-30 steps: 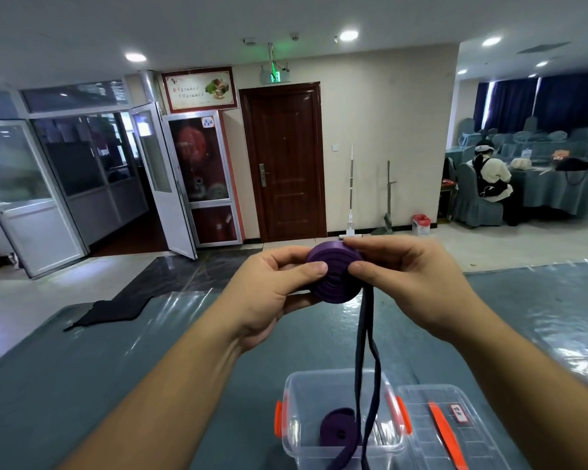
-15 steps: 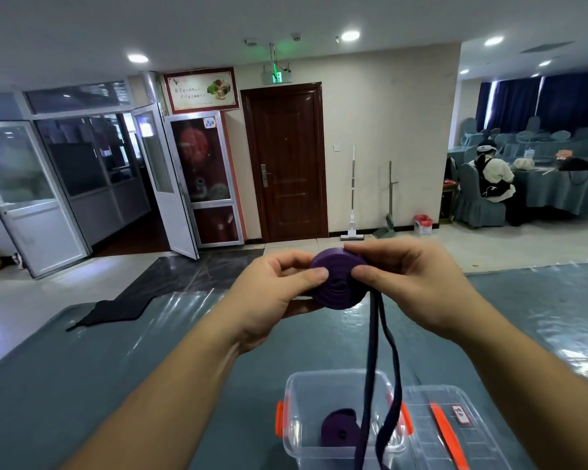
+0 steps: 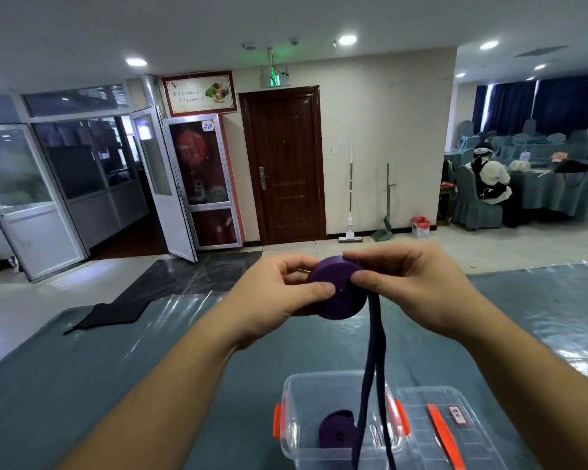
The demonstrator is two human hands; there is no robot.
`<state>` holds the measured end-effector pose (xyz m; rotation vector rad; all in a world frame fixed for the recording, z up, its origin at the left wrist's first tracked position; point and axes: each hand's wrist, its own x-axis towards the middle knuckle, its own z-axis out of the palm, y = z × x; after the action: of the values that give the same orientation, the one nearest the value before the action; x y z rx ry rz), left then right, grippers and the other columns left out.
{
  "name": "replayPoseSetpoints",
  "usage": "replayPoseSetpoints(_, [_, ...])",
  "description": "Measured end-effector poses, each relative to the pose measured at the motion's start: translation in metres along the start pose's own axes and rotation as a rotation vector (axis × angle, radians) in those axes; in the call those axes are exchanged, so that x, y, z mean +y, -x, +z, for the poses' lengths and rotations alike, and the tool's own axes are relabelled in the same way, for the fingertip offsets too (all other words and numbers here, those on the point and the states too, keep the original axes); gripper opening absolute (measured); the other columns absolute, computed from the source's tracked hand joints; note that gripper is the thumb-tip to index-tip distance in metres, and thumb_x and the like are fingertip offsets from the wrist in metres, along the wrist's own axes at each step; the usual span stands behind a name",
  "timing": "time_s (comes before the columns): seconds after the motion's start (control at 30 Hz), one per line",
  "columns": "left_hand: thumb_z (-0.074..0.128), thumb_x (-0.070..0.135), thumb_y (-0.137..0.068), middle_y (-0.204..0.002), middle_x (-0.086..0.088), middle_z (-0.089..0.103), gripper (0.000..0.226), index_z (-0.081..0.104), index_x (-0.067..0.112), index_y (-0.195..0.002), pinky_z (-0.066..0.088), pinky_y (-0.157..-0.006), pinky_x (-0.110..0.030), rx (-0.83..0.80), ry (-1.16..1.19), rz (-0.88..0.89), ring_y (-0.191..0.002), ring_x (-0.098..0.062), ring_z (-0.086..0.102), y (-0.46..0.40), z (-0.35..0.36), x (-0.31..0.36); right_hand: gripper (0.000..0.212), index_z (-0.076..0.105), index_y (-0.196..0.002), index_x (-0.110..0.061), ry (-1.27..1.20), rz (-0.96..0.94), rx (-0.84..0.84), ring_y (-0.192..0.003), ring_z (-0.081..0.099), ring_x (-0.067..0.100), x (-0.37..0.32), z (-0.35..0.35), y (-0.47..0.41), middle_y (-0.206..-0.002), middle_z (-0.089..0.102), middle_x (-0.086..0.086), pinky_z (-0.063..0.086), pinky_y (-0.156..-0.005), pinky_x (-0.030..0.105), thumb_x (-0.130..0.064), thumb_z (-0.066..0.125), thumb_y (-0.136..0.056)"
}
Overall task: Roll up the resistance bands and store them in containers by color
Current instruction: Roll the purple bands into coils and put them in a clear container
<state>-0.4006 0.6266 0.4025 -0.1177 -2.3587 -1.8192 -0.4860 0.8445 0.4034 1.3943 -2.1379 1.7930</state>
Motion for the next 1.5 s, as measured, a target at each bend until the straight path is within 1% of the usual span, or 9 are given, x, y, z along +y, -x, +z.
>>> replayPoseSetpoints(0.1, [0.087,0.026,-0.083,-0.099,-0.001,0.081,0.025,0.079,0.026,-0.106,0.063,-0.083,-0.031,-0.014,-0.19,0.011,-0.096,-0.018,0.078,0.0,-0.003,0.007,0.032,0.077,-0.112,-0.026,0.078,0.003,-0.052,-0.098,0.075,0.002,-0.004,0.001,0.0,-0.102,0.08,-0.016,0.056,-0.086,0.013,-0.004,0.075,-0.089])
replayPoseSetpoints(0.27, [0.084,0.027,-0.076,-0.103,-0.012,0.08,0.029,0.081,0.022,-0.104,0.062,-0.079,-0.03,0.077,0.205,0.022,-0.096,-0.024,0.078,0.0,0.004,0.003,0.036,0.073,-0.117,-0.015,-0.205,0.006,0.136,-0.104,0.076,0.018,-0.002,0.007,0.002,-0.108,0.081,0.003,0.06,-0.09,0.025,0.004,0.072,-0.087])
replayPoseSetpoints(0.37, [0.084,0.022,-0.081,-0.106,-0.012,0.08,0.024,0.079,0.02,-0.105,0.062,-0.084,-0.035,0.055,0.194,-0.003,-0.099,-0.027,0.077,0.001,0.006,-0.003,0.038,0.074,-0.115,-0.023,-0.082,-0.039,0.116,-0.103,0.076,0.008,-0.004,0.006,0.005,-0.106,0.081,-0.01,0.058,-0.091,0.019,0.003,0.072,-0.088])
replayPoseSetpoints(0.5, [0.086,0.021,-0.082,-0.105,-0.006,0.08,0.032,0.077,0.02,-0.113,0.061,-0.084,-0.031,-0.027,-0.07,0.008,-0.101,-0.022,0.077,0.002,-0.001,0.003,0.039,0.074,-0.109,-0.036,0.126,-0.018,-0.041,-0.097,0.073,-0.005,-0.009,0.003,0.004,-0.099,0.077,-0.027,0.055,-0.086,0.01,-0.002,0.075,-0.089])
replayPoseSetpoints(0.73, [0.081,0.022,-0.078,-0.106,-0.013,0.08,0.032,0.08,0.019,-0.109,0.062,-0.08,-0.03,0.081,0.27,0.043,-0.096,-0.024,0.078,0.002,0.008,0.005,0.042,0.073,-0.119,-0.019,-0.249,-0.036,0.127,-0.108,0.075,0.018,0.002,0.007,0.004,-0.111,0.08,0.001,0.06,-0.094,0.028,-0.019,0.074,-0.077])
replayPoseSetpoints(0.97, [0.085,0.013,-0.084,-0.104,-0.008,0.08,0.033,0.075,0.016,-0.116,0.063,-0.084,-0.034,-0.01,-0.074,-0.018,-0.098,-0.024,0.078,0.001,0.002,0.008,0.038,0.074,-0.114,-0.025,-0.093,0.005,-0.035,-0.105,0.075,0.008,0.004,0.003,0.006,-0.108,0.08,-0.011,0.057,-0.092,0.019,0.004,0.072,-0.089])
replayPoseSetpoints(1.17, [0.081,0.018,-0.077,-0.11,-0.015,0.079,0.031,0.079,0.017,-0.108,0.063,-0.086,-0.037,0.108,0.322,0.029,-0.1,-0.027,0.076,0.0,0.015,0.002,0.042,0.073,-0.119,-0.015,-0.304,-0.035,0.226,-0.106,0.076,0.022,0.009,0.01,0.009,-0.11,0.08,0.005,0.061,-0.093,0.033,-0.018,0.074,-0.078])
replayPoseSetpoints(1.33, [0.083,0.009,-0.084,-0.108,-0.012,0.079,0.033,0.076,0.016,-0.116,0.063,-0.085,-0.034,-0.008,0.101,0.002,-0.101,-0.028,0.077,0.002,0.007,0.005,0.033,0.075,-0.115,-0.015,-0.173,-0.013,0.082,-0.104,0.076,0.014,0.006,0.003,0.01,-0.107,0.081,-0.004,0.06,-0.091,0.023,0.003,0.072,-0.087])
replayPoseSetpoints(1.5, [0.085,0.017,-0.078,-0.111,-0.014,0.079,0.041,0.077,0.016,-0.118,0.062,-0.085,-0.032,-0.032,0.133,0.004,-0.103,-0.029,0.076,0.004,0.003,0.012,0.035,0.075,-0.113,-0.01,-0.336,-0.012,0.113,-0.104,0.076,0.021,0.003,0.008,0.01,-0.108,0.081,0.005,0.06,-0.091,0.025,-0.008,0.073,-0.078])
